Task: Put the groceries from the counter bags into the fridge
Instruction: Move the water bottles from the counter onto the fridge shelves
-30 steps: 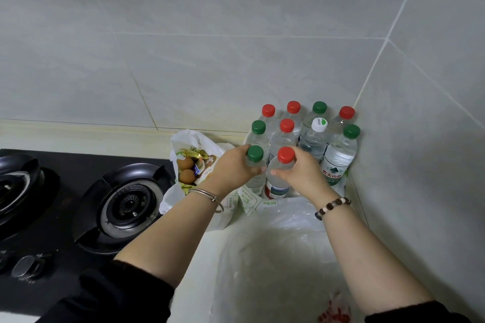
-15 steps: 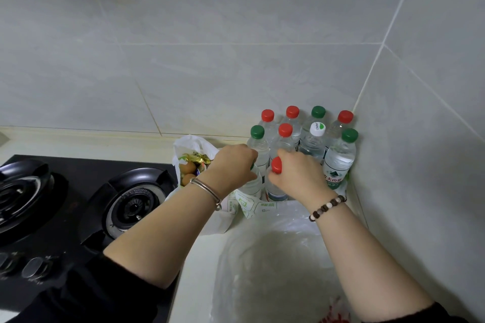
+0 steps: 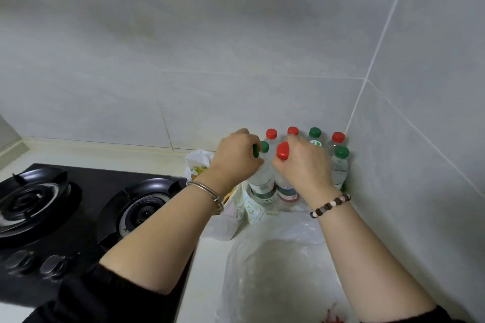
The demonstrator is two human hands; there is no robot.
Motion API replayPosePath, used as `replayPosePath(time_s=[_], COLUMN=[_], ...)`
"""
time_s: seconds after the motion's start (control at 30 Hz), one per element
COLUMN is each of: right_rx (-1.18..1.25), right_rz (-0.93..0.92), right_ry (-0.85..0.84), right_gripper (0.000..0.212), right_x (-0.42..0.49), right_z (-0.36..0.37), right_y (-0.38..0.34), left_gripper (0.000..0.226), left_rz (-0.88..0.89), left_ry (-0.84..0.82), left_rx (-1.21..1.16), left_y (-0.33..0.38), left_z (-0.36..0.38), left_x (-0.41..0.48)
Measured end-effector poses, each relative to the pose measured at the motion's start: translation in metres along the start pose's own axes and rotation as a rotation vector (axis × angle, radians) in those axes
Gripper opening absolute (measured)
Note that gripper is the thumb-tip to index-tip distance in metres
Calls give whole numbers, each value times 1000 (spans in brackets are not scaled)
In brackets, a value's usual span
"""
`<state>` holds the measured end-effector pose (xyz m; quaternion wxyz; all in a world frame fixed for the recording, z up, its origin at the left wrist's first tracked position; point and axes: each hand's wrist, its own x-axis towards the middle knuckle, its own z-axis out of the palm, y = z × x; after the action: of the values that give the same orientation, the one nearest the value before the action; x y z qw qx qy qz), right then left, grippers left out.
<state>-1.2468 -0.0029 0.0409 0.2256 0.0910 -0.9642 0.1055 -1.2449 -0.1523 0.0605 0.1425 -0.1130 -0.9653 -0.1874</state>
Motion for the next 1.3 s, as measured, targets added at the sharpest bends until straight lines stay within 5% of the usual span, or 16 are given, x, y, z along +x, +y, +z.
replayPosePath(time_s=[0.3,0.6,1.0,1.3], right_rx=[179,434,714,816], right_rz=[-150,-453,-1051,-1563], right_ry=[50,-47,-345,-517], right_gripper=[25,25,27,26], right_x=[-35,-129,-326,-458], right_z=[-59,-81,-104,-141], right_y=[-104,-265,-481,-569], left_gripper=[21,18,16,17], left_rz=[-89,-420,-1090,-1604], left_ry=[180,265,385,521], left_rx=[29,221,457,553], left_y=[-30,-77,-91,-32], left_z=[-101,-199,-273,-293], left_x=[-111,-292,-586,-729])
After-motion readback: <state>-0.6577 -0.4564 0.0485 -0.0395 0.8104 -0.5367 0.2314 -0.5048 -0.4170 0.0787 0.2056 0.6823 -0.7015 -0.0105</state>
